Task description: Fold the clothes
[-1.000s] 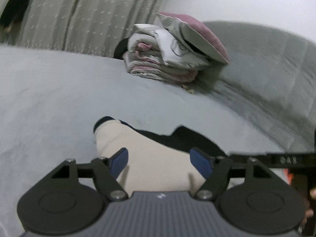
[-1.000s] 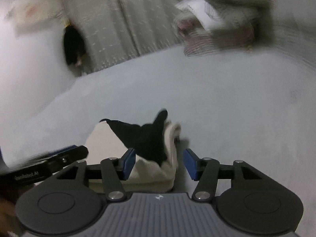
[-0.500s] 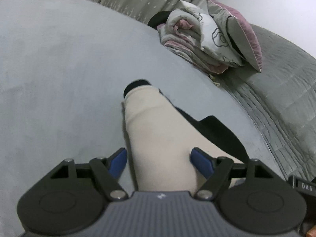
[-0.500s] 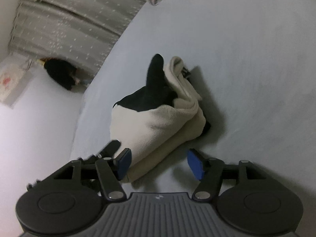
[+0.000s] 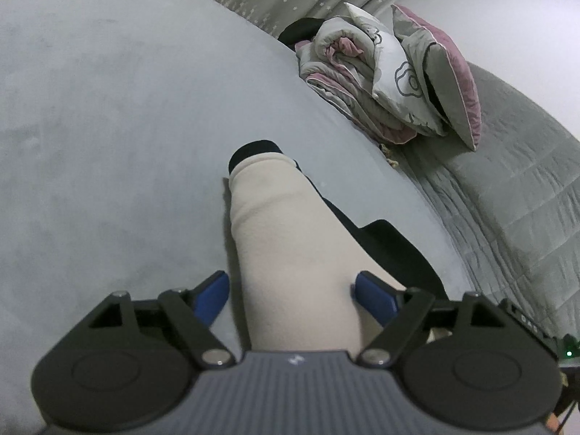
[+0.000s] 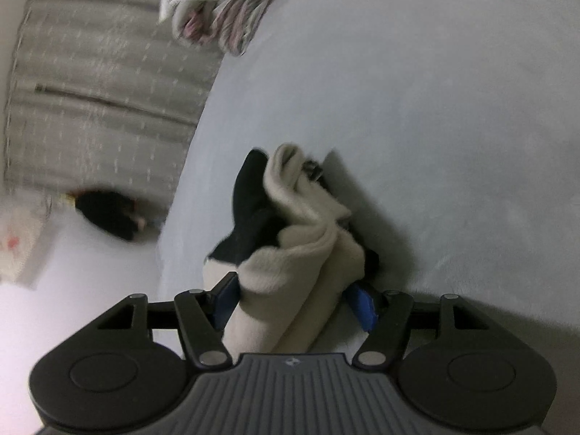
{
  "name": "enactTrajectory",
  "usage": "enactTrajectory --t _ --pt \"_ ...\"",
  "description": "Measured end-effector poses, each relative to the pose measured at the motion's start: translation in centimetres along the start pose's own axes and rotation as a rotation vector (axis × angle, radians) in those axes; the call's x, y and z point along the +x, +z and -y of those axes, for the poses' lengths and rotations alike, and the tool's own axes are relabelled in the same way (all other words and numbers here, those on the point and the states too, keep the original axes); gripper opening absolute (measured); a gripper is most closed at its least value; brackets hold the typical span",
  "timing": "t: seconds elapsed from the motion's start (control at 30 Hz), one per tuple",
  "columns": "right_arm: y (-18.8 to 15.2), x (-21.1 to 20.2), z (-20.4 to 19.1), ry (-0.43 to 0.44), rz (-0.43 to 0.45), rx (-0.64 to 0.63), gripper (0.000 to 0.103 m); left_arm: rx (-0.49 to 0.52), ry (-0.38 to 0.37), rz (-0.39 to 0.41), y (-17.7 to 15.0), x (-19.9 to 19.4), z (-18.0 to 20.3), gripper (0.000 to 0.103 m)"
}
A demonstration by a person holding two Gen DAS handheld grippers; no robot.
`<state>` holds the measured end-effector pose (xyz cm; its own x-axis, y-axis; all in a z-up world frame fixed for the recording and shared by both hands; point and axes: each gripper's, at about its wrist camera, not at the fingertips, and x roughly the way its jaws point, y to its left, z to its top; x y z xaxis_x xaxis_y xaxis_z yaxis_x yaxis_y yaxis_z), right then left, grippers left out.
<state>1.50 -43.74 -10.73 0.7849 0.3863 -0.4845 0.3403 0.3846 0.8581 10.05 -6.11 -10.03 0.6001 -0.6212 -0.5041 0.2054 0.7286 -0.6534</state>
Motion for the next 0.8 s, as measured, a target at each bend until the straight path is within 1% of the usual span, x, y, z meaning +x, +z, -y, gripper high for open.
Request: enactTrajectory --t 0.1,0.2,0.3,0.37,0.4,0.43,0.47,0.5,0.57,0.67,0.8 --pt "0.4 0.5 0.0 -0.005 0.017 0.035 0.065 -0.028 -0.023 -0.009 0.4 0.4 -0.4 0.081" --pt "0.3 0.7 0.0 -0.019 0.044 0.045 0.065 -0.081 -0.061 -0.008 1.1 1.2 -1.1 0.081" --pt "0.2 0.9 -0.2 -0.026 0.066 0.055 0.064 -0.149 -0.087 0.007 1.8 2.5 -1.8 0.078" --pt "0.1 1.2 -0.6 -0.03 0.079 0.054 0.06 -0.169 -0.087 0.012 2.1 3.2 -1.9 0.078" --pt "0.1 1.3 -0.8 -0.031 0.085 0.05 0.056 -0.176 -0.089 0.013 2.2 3.4 -1.9 0.077" --pt "0.1 1.4 -1.0 -0.031 0.09 0.044 0.052 -0.182 -0.09 0.015 2.2 3.5 -1.9 0.069" --pt "0.2 1.4 -1.1 -0.03 0.095 0.039 0.05 -0.189 -0.092 0.016 2.2 3.7 -1.9 0.051" --pt "0.3 1.4 -1.4 -0.026 0.104 0.027 0.047 -0.195 -0.093 0.018 2.3 3.9 -1.9 0.048" --pt "0.7 1.3 -2.3 -0.017 0.129 -0.008 0.045 -0.208 -0.096 0.021 2.3 4.3 -1.9 0.044" --pt "1.5 0.7 -3.6 -0.004 0.175 -0.066 0.044 -0.257 -0.131 0.04 2.5 4.7 -1.4 0.043" --pt "3.8 -0.2 -4.8 0.012 0.221 -0.081 0.044 -0.221 -0.148 0.048 4.2 6.2 1.4 0.042"
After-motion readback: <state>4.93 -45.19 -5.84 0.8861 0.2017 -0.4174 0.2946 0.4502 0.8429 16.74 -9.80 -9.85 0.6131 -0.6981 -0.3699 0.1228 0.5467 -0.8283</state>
